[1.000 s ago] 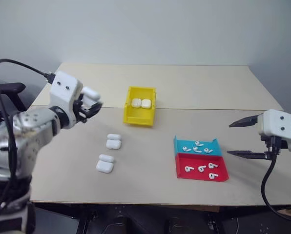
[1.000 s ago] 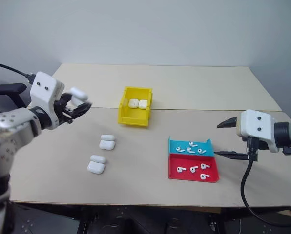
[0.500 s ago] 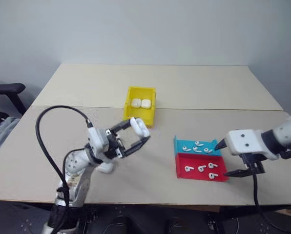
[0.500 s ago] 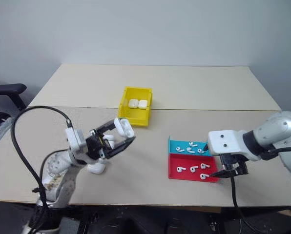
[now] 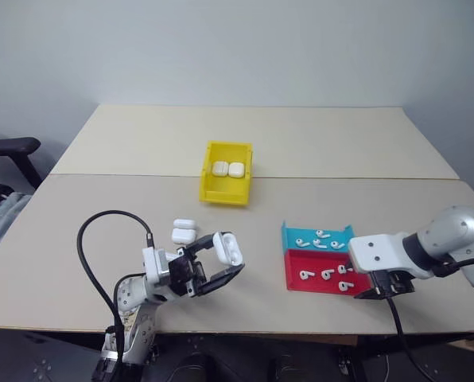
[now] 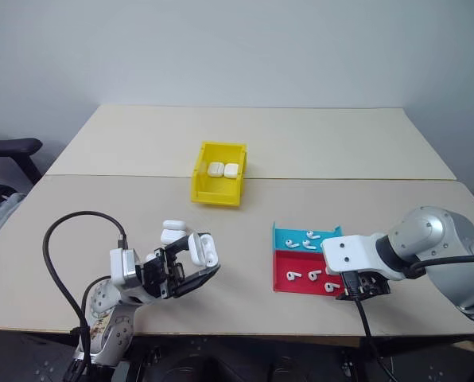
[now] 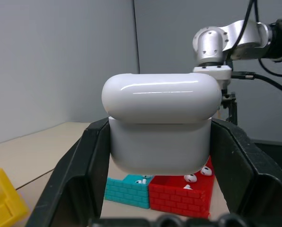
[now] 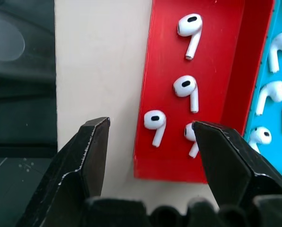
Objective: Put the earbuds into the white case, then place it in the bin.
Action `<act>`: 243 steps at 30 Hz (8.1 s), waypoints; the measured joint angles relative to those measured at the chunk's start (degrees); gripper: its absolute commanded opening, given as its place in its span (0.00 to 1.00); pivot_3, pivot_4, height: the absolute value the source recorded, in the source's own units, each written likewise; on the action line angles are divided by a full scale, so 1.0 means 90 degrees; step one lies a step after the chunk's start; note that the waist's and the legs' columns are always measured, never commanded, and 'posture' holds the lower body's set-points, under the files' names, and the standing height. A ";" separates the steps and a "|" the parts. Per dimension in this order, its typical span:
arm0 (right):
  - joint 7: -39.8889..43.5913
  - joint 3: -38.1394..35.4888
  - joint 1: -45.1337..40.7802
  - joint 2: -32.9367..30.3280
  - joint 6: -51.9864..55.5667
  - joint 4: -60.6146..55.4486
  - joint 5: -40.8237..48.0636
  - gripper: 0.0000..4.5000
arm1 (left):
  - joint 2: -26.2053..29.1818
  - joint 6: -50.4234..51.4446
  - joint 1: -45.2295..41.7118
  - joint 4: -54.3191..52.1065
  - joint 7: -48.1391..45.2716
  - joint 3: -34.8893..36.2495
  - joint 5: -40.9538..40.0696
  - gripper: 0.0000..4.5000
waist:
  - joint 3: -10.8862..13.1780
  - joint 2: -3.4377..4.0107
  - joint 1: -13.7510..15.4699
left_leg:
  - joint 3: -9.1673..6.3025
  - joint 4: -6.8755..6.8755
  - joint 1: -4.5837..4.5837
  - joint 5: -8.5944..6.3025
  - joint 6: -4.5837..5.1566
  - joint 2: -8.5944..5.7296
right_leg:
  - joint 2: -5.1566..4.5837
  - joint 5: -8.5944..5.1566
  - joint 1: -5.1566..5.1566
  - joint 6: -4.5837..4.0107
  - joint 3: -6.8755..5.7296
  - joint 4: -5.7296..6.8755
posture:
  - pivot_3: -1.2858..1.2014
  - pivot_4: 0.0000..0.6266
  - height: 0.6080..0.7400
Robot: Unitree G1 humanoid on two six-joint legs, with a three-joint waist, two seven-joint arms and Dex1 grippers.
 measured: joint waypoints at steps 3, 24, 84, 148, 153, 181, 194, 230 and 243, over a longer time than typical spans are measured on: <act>0.0046 0.0144 -0.0059 0.0047 -0.0005 0.0004 -0.0161 0.60 | 0.0002 -0.0101 0.0001 0.0007 -0.0067 0.0000 0.0022 0.63 | 0.0000 0.0000 0.0009 | -0.0006 0.0000 0.0000 0.0000 0.0001 0.0000 | 0.0000 0.0000 0.0003 0.0000 -0.0001 -0.0004 | 0.52 0.24 1.00; 0.0003 0.0750 -0.0166 0.0587 -0.0524 0.0621 -0.1098 0.53 | 0.0118 -0.0061 -0.0026 -0.0194 0.0222 0.0009 0.0031 0.63 | -0.0002 0.0003 0.0001 | -0.0013 0.0000 0.0000 -0.0001 0.0002 0.0001 | 0.0003 0.0000 0.0002 0.0000 -0.0001 -0.0003 | 0.52 0.24 1.00; -0.0109 -0.1630 -0.0937 0.1398 0.0512 0.0189 0.0692 0.15 | 0.0028 0.0541 -0.0895 -0.0761 0.0610 -0.0169 -0.0397 0.63 | -0.0002 0.0000 0.0000 | -0.0025 -0.0001 0.0000 -0.0001 0.0002 0.0004 | 0.0009 0.0002 0.0009 -0.0001 -0.0007 -0.0009 | 0.52 0.24 1.00; -0.0871 -0.1431 -0.0998 0.4714 -0.1822 0.0527 0.3454 0.49 | -0.0238 0.1626 -0.1668 -0.0423 -0.0348 -0.0371 -0.0586 0.63 | -0.0003 0.0002 0.0001 | -0.0013 -0.0001 -0.0003 -0.0001 0.0002 0.0001 | 0.0009 0.0003 0.0008 0.0000 -0.0008 -0.0005 | 0.52 0.24 1.00; -0.0910 -0.1655 -0.1220 0.3845 -0.1527 0.0786 0.3384 0.49 | 0.0057 0.1111 -0.1507 0.0181 -0.0634 -0.0286 -0.0118 0.63 | -0.0003 0.0002 -0.0001 | 0.0006 -0.0001 -0.0007 -0.0001 0.0003 0.0001 | 0.0009 0.0003 0.0005 -0.0001 -0.0009 -0.0010 | 0.52 0.24 1.00; 0.0815 0.1762 -0.4158 0.2554 -0.5908 0.7224 -0.2223 0.49 | 0.0379 0.0618 -0.0758 0.0262 -0.0409 -0.0158 0.0297 0.63 | 0.0000 0.0007 -0.0127 | 0.0037 -0.0008 -0.0022 0.0001 0.0000 0.0006 | 0.0007 0.0015 -0.0007 0.0003 -0.0009 -0.0039 | 0.52 0.24 1.00; 0.0825 0.1779 -0.4240 0.2939 -0.6788 0.8028 -0.2469 0.49 | 0.0528 0.0627 -0.0755 0.0206 -0.0343 -0.0179 0.0305 0.63 | 0.0001 0.0009 -0.0148 | 0.0039 -0.0008 -0.0019 0.0002 -0.0002 0.0007 | 0.0007 0.0016 -0.0004 0.0001 -0.0009 -0.0039 | 0.52 0.24 1.00; 0.0501 0.1783 -0.4384 0.3186 -0.7348 0.8631 -0.3052 0.38 | 0.0619 0.0643 -0.0726 0.0050 -0.0295 -0.0188 0.0307 0.63 | 0.0001 0.0012 -0.0151 | 0.0042 -0.0008 -0.0011 0.0004 -0.0005 0.0008 | 0.0007 0.0016 0.0002 0.0000 -0.0008 -0.0034 | 0.52 0.24 1.00; 0.0346 0.1783 -0.4411 0.3186 -0.7384 0.8687 -0.3172 0.30 | 0.0618 0.0640 -0.0735 0.0053 -0.0269 -0.0198 0.0310 0.63 | 0.0001 0.0012 -0.0152 | 0.0042 -0.0008 -0.0010 0.0004 -0.0006 0.0008 | 0.0007 0.0016 0.0002 0.0000 -0.0008 -0.0033 | 0.52 0.24 1.00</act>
